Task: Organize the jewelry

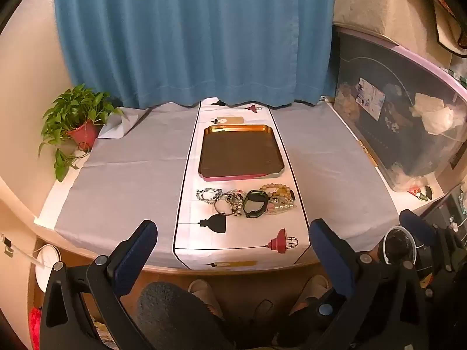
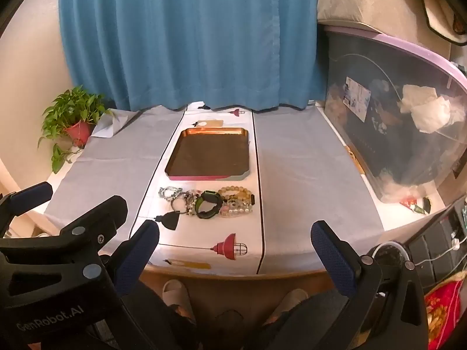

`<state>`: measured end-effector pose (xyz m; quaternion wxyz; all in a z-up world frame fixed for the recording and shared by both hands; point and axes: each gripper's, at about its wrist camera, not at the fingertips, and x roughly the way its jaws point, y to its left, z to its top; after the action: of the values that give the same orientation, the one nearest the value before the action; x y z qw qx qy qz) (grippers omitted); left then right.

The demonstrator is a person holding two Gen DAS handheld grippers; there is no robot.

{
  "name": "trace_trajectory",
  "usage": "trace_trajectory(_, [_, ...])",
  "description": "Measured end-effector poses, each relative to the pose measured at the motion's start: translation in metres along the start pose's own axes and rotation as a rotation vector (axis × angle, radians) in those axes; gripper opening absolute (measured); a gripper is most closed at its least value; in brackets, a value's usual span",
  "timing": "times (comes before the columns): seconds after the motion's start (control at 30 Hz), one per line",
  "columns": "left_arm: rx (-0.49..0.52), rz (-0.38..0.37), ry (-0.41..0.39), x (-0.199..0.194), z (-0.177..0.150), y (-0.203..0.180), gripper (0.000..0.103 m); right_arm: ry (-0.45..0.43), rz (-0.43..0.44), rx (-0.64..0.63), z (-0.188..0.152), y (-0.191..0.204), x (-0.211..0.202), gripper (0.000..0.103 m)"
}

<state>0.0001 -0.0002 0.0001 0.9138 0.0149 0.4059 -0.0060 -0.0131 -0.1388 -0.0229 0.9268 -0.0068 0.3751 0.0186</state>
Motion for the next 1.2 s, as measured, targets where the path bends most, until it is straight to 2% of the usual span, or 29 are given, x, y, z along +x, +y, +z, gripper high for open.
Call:
trace_trajectory(0.13, [0.0, -0.012, 0.0, 0.002, -0.001, 0.003, 0.103, 0.019, 0.011, 0.013, -0.006, 0.003, 0.002, 0.103])
trace_trajectory(0.2, [-0.002, -0.01, 0.002, 0.001, -0.002, 0.009, 0.103, 0.027, 0.013, 0.016, 0.003, 0.0, 0.005, 0.103])
trace_trajectory(0.33, [0.014, 0.012, 0.006, 0.002, -0.004, -0.005, 0.103, 0.017, 0.018, 0.027, 0.002, -0.002, 0.007, 0.103])
trace_trajectory(1.2, [0.008, 0.02, 0.015, 0.012, -0.009, 0.004, 0.103, 0.033, 0.044, 0.045, -0.006, -0.004, 0.012, 0.103])
